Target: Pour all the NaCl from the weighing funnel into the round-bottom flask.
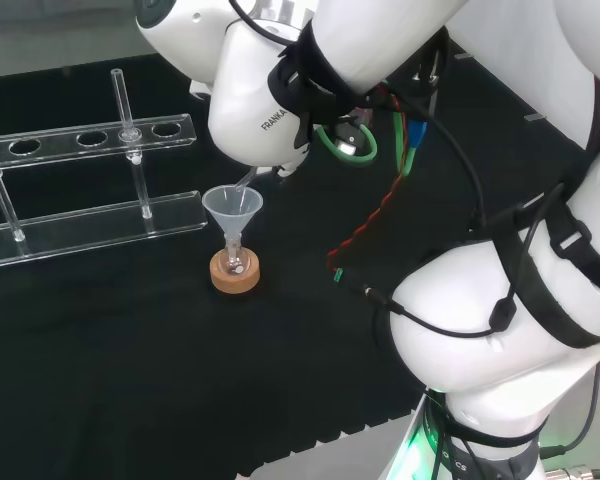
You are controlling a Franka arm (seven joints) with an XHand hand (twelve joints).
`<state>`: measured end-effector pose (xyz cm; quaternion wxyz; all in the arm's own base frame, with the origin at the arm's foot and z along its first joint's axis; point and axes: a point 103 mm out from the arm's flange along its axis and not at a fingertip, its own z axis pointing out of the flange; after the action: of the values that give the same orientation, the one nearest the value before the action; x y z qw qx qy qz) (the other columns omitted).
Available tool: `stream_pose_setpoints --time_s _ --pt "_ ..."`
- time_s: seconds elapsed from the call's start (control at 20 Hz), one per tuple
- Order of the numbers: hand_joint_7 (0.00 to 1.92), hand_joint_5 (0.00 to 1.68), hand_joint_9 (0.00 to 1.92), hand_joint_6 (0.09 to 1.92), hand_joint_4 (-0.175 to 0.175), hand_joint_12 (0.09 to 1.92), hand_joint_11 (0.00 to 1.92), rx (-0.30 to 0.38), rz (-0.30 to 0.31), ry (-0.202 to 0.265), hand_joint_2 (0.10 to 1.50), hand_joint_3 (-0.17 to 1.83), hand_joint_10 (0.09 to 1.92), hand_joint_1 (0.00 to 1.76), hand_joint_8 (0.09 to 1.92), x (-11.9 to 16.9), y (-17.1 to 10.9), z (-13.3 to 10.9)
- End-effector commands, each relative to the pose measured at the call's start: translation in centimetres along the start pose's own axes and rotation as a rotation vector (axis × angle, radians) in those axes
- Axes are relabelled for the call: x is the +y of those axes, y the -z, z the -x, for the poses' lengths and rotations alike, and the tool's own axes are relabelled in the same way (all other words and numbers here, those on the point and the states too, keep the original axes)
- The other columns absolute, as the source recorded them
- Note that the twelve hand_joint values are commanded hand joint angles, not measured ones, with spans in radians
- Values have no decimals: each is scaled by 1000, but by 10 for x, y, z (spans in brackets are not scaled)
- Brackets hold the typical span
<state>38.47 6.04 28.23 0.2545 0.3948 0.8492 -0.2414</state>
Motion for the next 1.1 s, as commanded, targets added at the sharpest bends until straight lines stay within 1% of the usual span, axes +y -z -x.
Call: stream_pose_setpoints --time_s 0.05,0.1,0.15,0.3,0.35,0.4,0.45,0.5,0.55,0.65,0.75,1.1 --pt "1704 1381 1239 374 175 1477 0 -17 6 38 734 439 116 1122 87 -2 3 5" --pt "1704 1381 1239 374 175 1477 0 -30 1 44 734 439 116 1122 87 -2 3 7" --pt "1704 1381 1239 374 175 1477 0 -48 -19 45 734 439 116 1122 87 -2 5 8" --pt "1704 1381 1238 375 175 1478 0 -63 -35 52 734 439 115 1122 87 0 10 7" --pt "1704 1381 1238 375 175 1478 0 -67 -31 65 734 439 115 1122 87 1 8 8" --pt "1704 1380 1238 375 175 1478 0 -55 11 82 734 439 115 1122 87 0 5 9" --pt "1704 1380 1238 375 175 1479 0 -47 38 90 734 439 115 1122 87 -3 5 12" --pt "1704 1380 1238 375 175 1479 0 -45 40 93 734 439 115 1122 87 -3 4 13" --pt "1704 1380 1237 376 175 1479 0 -62 37 98 734 439 115 1122 87 -3 2 14" --pt "1704 1380 1237 376 175 1479 0 -73 22 96 735 439 115 1122 87 -4 1 18" --pt "1704 1379 1237 377 175 1480 0 -87 6 104 735 439 115 1122 87 -2 1 19" --pt "1704 1378 1237 379 175 1483 0 -85 29 101 736 438 114 1121 87 2 3 21"
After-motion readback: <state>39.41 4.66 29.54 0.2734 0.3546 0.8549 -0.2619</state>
